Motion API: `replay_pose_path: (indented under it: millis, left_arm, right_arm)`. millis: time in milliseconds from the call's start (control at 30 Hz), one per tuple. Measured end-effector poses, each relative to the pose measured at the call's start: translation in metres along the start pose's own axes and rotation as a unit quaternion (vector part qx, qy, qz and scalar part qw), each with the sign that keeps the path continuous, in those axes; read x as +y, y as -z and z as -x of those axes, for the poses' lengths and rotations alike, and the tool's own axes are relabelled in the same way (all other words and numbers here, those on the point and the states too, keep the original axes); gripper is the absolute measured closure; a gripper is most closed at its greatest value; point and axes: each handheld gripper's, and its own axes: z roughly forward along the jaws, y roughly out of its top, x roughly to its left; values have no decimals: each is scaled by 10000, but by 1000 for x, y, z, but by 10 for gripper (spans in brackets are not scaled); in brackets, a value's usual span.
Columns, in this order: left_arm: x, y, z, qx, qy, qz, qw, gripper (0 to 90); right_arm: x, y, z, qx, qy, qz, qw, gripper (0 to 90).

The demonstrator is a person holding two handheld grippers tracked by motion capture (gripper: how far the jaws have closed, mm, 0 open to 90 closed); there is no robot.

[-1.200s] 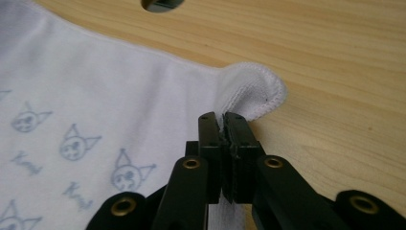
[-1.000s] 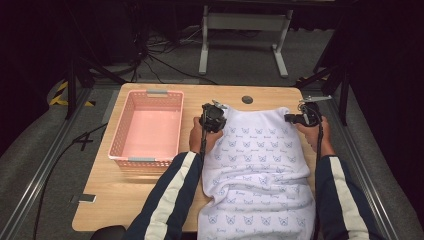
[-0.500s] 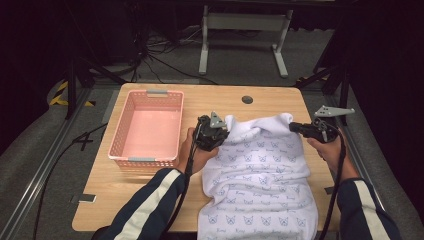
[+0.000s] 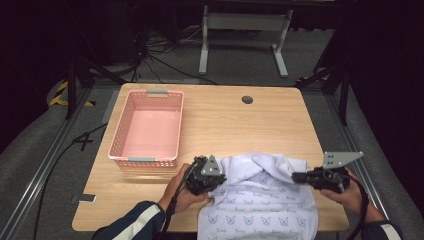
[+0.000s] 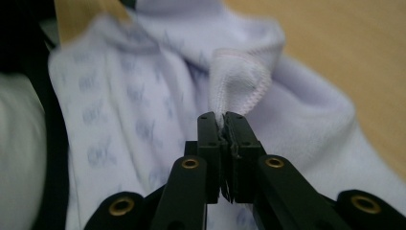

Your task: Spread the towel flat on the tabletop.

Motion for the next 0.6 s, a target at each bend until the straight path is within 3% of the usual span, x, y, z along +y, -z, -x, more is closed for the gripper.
replay_pose_path:
  millis: [33, 100, 167, 267, 433, 500, 567, 600]
  left_arm:
    - [-3, -6, 5, -58, -22, -144, 9999, 859]
    - [-7, -15, 9, 3, -107, -357, 9993, 859]
    - [-10, -22, 5, 127, -35, -498, 9987, 860]
    - [-8, -27, -7, 345, 64, -698, 9969, 863]
    - [3, -41, -30, 864, 136, -656, 9940, 864]
    - [9, -47, -44, 851, 436, -601, 9936, 864]
    - [16, -52, -57, 916, 581, -557, 9925, 863]
    - [19, -54, -63, 983, 687, -473, 9917, 861]
  right_arm:
    - [-6, -3, -5, -33, 126, -232, 9996, 861]
    - [-21, -7, -11, 216, 21, -494, 9985, 860]
    - [-30, -13, -14, 228, -65, -705, 9972, 859]
    - [-40, -26, -15, -44, -78, -1114, 9937, 859]
    - [-36, -37, 1, -534, -227, -921, 9941, 863]
    - [-31, -41, 9, -762, -212, -918, 9926, 863]
    - [-22, -48, 22, -1076, -159, -941, 9896, 863]
    - [-19, -52, 29, -1125, -183, -937, 9891, 862]
